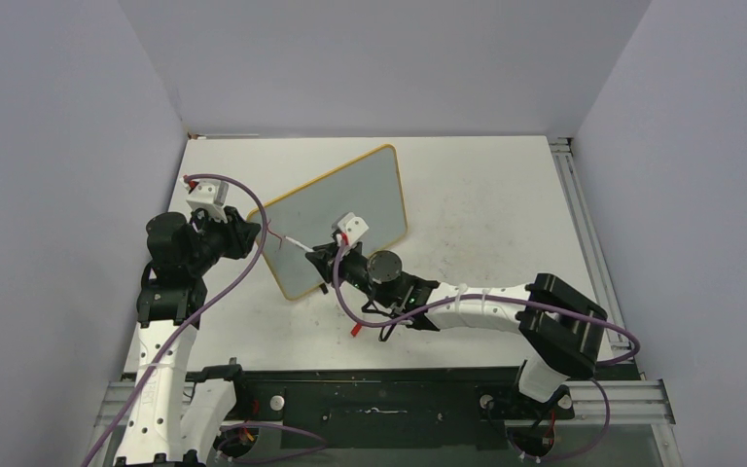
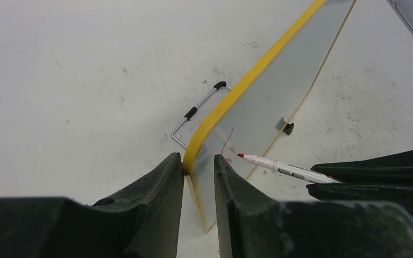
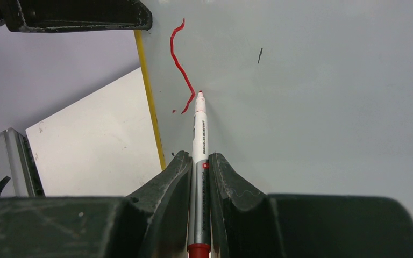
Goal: Write a sentence on the whiteboard
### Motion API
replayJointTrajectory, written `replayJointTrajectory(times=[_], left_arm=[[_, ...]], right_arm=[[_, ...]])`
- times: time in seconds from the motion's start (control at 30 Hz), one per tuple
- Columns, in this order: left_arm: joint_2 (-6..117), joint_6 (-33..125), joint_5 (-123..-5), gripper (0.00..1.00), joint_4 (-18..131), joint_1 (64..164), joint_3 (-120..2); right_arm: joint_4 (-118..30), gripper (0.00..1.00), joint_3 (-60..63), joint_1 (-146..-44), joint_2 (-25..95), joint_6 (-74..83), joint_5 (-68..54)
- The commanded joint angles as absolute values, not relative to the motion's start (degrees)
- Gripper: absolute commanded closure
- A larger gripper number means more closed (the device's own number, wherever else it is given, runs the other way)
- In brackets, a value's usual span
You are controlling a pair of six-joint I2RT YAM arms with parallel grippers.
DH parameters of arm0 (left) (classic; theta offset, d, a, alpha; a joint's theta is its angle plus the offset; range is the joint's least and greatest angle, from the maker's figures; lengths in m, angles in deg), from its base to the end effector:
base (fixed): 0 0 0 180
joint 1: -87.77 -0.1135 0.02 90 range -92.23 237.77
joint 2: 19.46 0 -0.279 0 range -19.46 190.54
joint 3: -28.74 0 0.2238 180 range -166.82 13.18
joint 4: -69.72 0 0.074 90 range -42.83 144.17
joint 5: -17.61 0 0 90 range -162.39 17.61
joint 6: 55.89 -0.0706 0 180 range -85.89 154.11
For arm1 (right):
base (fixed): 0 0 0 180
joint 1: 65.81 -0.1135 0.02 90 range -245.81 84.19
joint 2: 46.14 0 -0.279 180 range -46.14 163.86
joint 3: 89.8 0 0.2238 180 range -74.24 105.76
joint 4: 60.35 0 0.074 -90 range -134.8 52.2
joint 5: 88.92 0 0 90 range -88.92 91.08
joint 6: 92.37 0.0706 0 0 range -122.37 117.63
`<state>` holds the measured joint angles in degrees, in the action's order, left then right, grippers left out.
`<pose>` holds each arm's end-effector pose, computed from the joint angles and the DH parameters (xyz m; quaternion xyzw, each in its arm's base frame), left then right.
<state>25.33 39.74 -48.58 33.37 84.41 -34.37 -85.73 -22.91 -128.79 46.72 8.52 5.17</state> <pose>0.1676 -0.0187 0.3375 0.0588 0.7988 -0.1783 0.5715 0.1769 0.3358 0.2927 -0.2893 0.6492 0.4022 0.5772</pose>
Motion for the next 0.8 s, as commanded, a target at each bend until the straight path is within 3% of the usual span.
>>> replayJointTrajectory(times=[0.0,0.77], left_arm=[[25.0,39.4,-47.9,0.75,34.2,84.6,-34.7],[24.9,39.3,-47.7,0.75,34.2,84.6,-34.8]], right_arm=[[-89.3,0.95,-20.3,-128.3,48.1,8.1,5.0],[-90.1,0.95,-22.9,-127.4,46.1,8.3,11.2]])
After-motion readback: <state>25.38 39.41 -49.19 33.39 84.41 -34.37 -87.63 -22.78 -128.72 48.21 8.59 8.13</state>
